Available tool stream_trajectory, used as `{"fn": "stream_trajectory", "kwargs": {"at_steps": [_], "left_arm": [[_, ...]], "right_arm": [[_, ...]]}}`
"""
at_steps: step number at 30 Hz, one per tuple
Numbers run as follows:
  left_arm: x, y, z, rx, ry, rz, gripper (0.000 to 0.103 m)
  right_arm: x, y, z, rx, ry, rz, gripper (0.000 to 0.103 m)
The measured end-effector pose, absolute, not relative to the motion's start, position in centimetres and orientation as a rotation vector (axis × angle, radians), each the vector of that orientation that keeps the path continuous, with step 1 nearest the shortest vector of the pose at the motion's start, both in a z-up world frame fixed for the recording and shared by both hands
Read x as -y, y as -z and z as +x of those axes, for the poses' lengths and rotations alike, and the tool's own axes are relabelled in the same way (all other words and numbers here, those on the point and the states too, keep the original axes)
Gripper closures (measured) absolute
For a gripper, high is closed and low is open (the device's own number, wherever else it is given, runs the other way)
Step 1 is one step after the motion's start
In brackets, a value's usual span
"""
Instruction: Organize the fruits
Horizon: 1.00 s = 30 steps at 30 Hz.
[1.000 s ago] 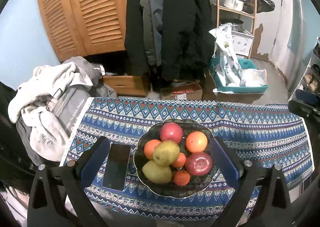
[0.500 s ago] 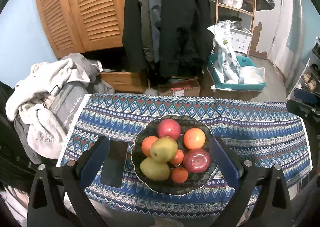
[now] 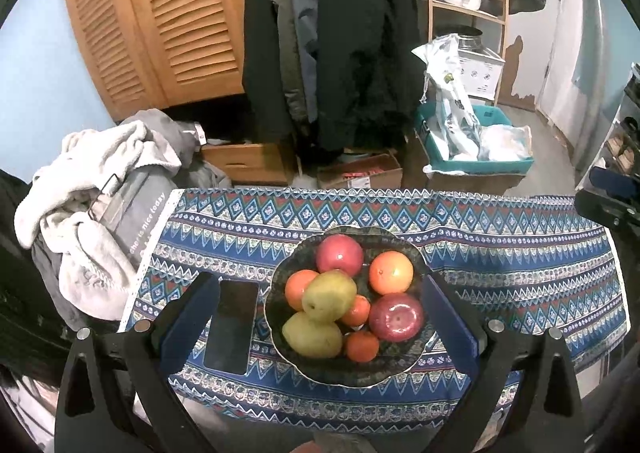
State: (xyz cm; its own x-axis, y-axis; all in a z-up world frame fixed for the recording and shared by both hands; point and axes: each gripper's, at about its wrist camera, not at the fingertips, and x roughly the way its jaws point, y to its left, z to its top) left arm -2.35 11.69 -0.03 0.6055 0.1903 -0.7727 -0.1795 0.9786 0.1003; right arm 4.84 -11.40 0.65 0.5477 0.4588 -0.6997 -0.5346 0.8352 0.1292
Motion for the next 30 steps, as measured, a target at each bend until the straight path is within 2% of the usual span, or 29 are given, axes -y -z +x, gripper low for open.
{"fn": "stream_trajectory", "kwargs": {"at_steps": [30], "left_arm": [[-11.70, 0.22, -2.52, -0.901, -0.186, -0.028, 0.002]], "right_arm": [[11.07, -0.73, 4.71, -0.799, -0.590, -0.109, 0.019]]}}
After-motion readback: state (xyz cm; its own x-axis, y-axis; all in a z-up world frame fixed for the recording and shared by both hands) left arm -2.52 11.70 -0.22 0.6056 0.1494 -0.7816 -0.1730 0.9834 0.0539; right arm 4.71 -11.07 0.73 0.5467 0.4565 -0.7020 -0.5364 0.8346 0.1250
